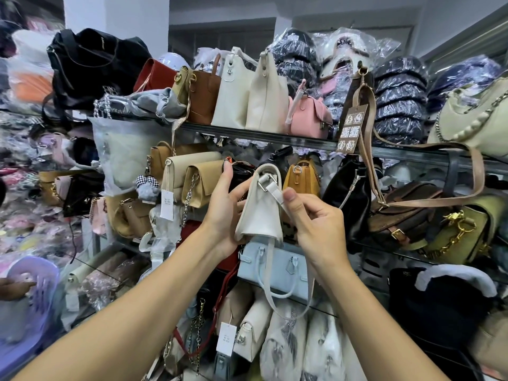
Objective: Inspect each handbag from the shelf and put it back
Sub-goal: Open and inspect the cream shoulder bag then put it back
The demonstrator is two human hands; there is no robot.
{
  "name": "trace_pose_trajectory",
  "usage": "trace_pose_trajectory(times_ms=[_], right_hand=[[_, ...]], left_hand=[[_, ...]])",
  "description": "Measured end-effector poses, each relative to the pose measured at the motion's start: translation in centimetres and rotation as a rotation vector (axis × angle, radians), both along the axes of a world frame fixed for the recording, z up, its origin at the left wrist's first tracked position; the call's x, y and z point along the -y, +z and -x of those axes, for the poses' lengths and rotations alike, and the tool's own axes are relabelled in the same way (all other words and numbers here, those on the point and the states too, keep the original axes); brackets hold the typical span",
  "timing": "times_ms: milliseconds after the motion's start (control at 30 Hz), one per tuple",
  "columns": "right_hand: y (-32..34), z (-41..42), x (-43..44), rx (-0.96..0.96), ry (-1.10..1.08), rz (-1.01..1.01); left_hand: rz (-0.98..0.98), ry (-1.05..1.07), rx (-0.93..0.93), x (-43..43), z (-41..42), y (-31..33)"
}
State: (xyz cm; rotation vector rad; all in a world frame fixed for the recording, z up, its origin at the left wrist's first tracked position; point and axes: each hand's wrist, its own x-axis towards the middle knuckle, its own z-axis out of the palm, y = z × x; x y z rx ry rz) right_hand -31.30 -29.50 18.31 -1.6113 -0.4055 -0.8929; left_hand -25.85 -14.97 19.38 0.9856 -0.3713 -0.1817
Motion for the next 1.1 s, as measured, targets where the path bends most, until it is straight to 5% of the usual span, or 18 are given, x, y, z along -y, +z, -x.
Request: trace_pose_trajectory(times_ms=[200, 533, 767, 900, 1000, 1100], right_hand=[[0.8, -0.3, -0.3, -0.039, 0.013, -0.054], [0.8, -0.6, -0.4, -0.211, 0.061, -0.103], [0.6, 0.7, -1.0, -0.232, 0.150, 0.000], [1.7, 0.5, 0.7, -0.238, 0.099, 0.101], [1.8, -1.5, 3.6, -0.197, -0.149, 0.103], [1.3, -3.8, 6.0, -0.343, -0.258, 0.078]], left_hand=[[0.022, -0.079, -0.095, 0.2, 0.4, 0.4], [-0.074, -0.263, 0.026, 0.5, 1.5, 0.4], [0.103, -0.221, 0.035, -0.7, -1.1, -2.1], [0.212, -0.271, 0.038, -1.4, -1.8, -2.9], [0.288, -0.266, 0.024, -1.7, -1.8, -2.5], [0.345, -0.298, 0.017, -1.7, -1.5, -1.8]])
